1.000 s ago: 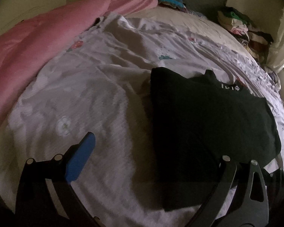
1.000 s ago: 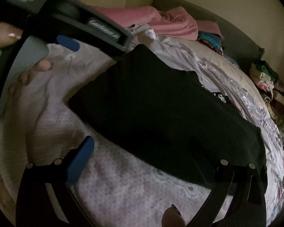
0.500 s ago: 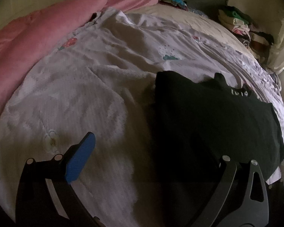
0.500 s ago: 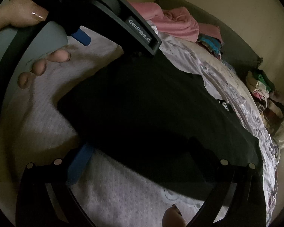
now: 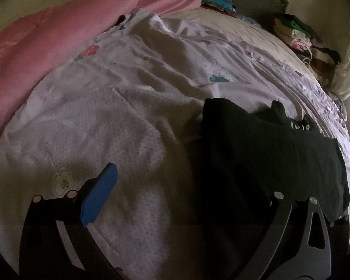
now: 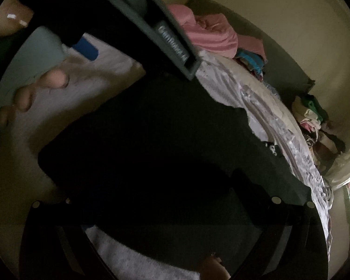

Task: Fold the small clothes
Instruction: 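Grasp the folded sweatshirt with both grippers and lift it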

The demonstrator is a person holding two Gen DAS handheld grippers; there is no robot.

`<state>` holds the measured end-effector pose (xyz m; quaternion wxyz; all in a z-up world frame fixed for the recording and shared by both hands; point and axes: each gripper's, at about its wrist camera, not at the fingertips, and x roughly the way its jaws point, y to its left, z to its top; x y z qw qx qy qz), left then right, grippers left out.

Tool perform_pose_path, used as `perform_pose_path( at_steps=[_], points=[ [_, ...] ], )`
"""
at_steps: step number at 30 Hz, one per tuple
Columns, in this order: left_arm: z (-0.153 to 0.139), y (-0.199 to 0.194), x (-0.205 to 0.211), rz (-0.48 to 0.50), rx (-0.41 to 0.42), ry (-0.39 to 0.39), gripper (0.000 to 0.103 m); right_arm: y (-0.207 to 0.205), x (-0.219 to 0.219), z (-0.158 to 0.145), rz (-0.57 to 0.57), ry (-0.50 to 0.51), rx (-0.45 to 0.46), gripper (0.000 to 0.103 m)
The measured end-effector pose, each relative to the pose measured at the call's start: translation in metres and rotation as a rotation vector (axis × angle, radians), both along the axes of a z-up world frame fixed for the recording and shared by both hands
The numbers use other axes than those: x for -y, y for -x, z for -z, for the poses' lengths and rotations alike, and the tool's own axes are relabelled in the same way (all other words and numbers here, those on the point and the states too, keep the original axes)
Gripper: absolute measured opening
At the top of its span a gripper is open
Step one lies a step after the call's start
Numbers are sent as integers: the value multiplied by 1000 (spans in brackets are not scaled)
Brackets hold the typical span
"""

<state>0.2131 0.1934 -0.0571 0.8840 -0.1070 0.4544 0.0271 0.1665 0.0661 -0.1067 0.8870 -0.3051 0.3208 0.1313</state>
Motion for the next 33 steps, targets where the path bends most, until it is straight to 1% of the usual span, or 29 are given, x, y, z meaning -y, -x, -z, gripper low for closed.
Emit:
perform_pose_path(
  at_steps=[3,4,5,6,7,8,10,12,14,17,22,24,25,26,27,28,29,30,31,32,33],
  points=[
    [0,1,-3,-24,0,21,93,4,4,-6,3,-14,52,95],
    [-1,2,-3,-24,0,35,93,6,6,-9,2,-27,65,86],
    [-2,3,-2,-21,1,46,93,8,10,-14,0,-51,74,82],
    [-3,3,0,-15,2,59,93,10,13,-17,1,-69,80,75],
    [-3,3,1,-11,1,65,93,12,18,-21,-8,-99,85,62],
    [-3,3,2,-7,0,77,93,15,19,-24,-16,-117,86,57],
    [-3,3,6,7,-5,112,93,20,23,-28,-29,-147,88,35],
    [-1,3,10,23,-14,147,93,25,25,-29,-42,-157,94,27],
    [2,1,16,40,-29,179,93,28,28,-31,-49,-170,99,24],
    [7,-3,24,56,-51,206,93,30,35,-36,-46,-223,84,22],
    [11,-7,26,50,-67,259,93,34,42,-40,-47,-256,82,21],
    [8,-8,28,47,-61,264,92,35,46,-43,-47,-280,69,20],
    [5,-9,30,49,-55,269,85,37,47,-44,-47,-287,68,20],
    [4,-9,32,52,-51,279,76,37,49,-46,-45,-296,68,19],
    [3,-10,35,57,-51,292,71,38,51,-47,-45,-303,67,17],
    [1,-11,38,60,-50,300,59,38,53,-48,-48,-309,66,13],
    [0,-11,41,65,-49,302,45,40,55,-49,-52,-318,67,12],
    [-2,-11,46,73,-48,299,36,41,56,-50,-54,-321,66,12],
    [-6,-11,51,82,-42,287,23,42,57,-50,-56,-321,64,11],
    [-9,-11,57,87,-35,266,17,44,57,-50,-53,-319,68,11],
    [-14,-11,62,93,-24,242,15,46,58,-50,-52,-320,71,11]
  ],
)
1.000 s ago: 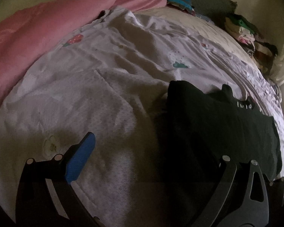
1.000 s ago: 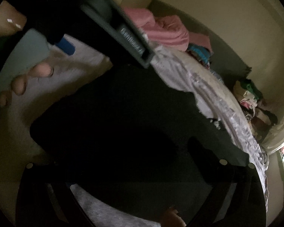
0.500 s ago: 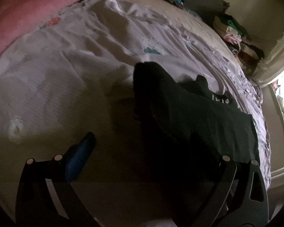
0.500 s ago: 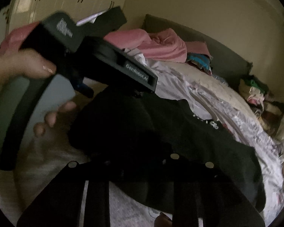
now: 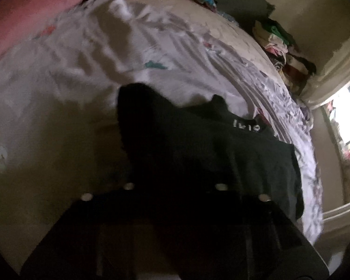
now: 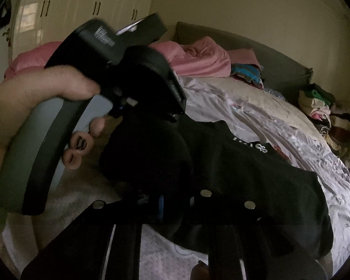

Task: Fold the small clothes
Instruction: 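Grasp the folded sweatshirt with both grippers and lift it, then carry the lifted black sweatshirt across the bed with both grippers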

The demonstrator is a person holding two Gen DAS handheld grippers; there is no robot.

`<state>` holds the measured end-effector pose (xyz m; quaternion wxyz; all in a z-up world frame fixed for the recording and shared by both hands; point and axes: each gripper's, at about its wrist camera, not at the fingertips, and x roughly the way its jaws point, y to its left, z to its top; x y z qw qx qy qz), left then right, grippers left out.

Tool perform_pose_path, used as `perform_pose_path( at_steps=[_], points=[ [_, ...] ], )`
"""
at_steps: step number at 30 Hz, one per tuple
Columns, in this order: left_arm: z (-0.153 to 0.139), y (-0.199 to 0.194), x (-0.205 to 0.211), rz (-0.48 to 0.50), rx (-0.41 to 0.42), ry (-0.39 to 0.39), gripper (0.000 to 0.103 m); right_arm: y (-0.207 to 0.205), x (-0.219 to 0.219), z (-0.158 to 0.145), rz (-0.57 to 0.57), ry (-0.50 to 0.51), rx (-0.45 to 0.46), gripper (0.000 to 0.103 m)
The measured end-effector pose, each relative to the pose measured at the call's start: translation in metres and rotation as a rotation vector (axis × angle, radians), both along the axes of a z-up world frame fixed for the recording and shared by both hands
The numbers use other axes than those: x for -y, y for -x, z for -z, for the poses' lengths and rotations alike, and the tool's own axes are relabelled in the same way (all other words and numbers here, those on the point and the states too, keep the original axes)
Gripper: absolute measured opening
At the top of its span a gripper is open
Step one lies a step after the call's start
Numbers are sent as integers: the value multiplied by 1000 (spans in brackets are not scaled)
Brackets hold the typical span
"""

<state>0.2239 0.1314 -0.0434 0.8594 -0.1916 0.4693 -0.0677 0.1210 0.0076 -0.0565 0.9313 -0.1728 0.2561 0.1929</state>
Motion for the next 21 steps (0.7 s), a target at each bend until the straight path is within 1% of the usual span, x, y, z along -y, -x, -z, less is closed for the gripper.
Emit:
perform_pose_path(
  at_steps=[1,2,8,13,21],
  points=[
    [-6,1,8,6,17,-24,12,1,2,-1,2,-4,4,10],
    [-11,2,12,9,28,-39,11,3,5,-4,8,-17,7,10],
    [-42,8,40,39,87,-98,11,11,32,-18,42,-85,30,9],
    [-60,13,61,58,116,-120,11,19,52,-28,69,-132,40,9],
    [-78,19,93,88,145,-152,11,27,83,-44,115,-194,60,8]
  ],
)
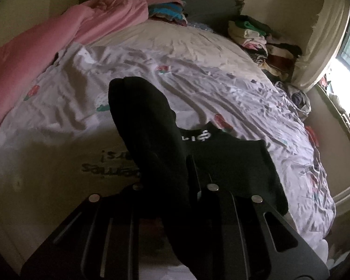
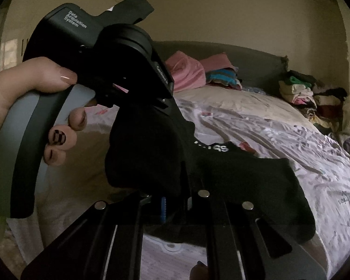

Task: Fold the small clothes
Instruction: 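Carry the lifted black sweatshirt across the bed with both grippers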

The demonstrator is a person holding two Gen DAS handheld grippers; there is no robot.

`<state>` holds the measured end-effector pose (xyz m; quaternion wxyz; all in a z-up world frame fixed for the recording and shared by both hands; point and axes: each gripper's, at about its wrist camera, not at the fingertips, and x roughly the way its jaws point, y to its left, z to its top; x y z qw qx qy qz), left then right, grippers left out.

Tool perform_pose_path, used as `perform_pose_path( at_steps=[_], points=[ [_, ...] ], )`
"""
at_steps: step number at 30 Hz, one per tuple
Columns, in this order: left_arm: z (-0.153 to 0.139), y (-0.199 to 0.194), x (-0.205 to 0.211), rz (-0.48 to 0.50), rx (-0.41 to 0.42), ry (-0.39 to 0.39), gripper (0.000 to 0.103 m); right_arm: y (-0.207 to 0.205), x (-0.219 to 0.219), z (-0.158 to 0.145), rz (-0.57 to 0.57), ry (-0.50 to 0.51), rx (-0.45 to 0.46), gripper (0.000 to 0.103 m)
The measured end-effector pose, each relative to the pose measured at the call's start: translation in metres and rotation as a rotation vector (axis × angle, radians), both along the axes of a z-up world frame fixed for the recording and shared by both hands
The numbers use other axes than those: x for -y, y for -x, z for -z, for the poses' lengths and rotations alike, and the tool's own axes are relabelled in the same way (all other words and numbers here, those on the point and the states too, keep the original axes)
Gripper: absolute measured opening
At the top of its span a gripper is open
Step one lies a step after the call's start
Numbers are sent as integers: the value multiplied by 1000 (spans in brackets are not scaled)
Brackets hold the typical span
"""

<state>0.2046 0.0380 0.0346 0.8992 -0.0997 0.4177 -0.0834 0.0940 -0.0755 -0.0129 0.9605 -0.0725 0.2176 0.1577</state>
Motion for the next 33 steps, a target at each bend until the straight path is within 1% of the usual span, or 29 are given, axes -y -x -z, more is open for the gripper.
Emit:
perform_pose_path(
  at_steps=[7,17,22,33],
  points=[
    [-6,-1,28,16,4,-28,11,2,25,-5,40,-53,-1,7],
    [-11,-5,66,50,3,-37,12,4,60,-8,82,-93,-2,7],
    [-5,-11,87,73,-12,-20,13,2,80,-5,117,-105,-14,7],
    [12,-21,126,107,-52,-38,18,-5,115,11,165,-157,-86,7]
  ],
)
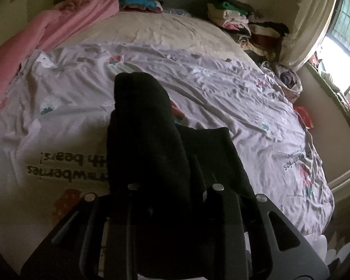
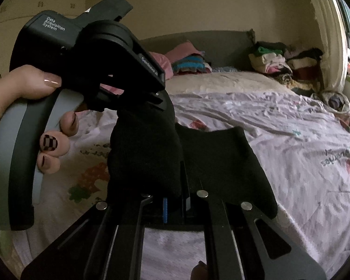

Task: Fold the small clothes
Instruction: 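Carry the lifted black sweatshirt across the bed with both grippers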

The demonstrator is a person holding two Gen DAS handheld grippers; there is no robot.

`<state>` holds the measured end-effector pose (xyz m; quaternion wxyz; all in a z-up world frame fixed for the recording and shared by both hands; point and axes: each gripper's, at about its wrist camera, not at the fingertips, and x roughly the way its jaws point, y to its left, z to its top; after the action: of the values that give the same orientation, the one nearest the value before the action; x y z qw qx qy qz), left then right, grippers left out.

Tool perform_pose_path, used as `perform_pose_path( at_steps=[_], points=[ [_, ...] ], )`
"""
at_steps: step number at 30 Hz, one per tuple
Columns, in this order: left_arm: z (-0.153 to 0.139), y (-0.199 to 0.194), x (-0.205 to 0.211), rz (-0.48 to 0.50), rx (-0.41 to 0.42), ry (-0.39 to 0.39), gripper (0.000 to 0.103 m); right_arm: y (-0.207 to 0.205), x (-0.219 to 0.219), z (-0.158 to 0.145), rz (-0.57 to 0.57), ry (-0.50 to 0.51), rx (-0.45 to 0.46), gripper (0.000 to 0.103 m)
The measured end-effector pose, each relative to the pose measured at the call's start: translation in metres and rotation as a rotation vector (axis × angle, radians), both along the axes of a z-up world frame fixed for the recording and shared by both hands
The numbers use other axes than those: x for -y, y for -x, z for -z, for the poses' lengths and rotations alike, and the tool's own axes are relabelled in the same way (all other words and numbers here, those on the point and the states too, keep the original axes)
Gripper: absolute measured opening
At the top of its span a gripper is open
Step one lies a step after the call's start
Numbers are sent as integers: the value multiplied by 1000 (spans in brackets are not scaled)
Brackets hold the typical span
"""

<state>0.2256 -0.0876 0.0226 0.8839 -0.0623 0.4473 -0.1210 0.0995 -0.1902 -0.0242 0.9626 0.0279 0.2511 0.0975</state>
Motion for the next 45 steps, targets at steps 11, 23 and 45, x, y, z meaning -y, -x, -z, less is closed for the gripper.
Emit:
perform_pose_path(
  at_steps=[11,23,45],
  points=[
    [27,-16,37,35,-67,-30,39,-16,38,30,21,-185,-161,7],
    [43,-29,60,93,-114,98,85,-27,76,59,59,-394,-314,20],
    [67,18,-38,-58,-30,34,89,-108,102,38,-92,-428,-471,70]
  ],
)
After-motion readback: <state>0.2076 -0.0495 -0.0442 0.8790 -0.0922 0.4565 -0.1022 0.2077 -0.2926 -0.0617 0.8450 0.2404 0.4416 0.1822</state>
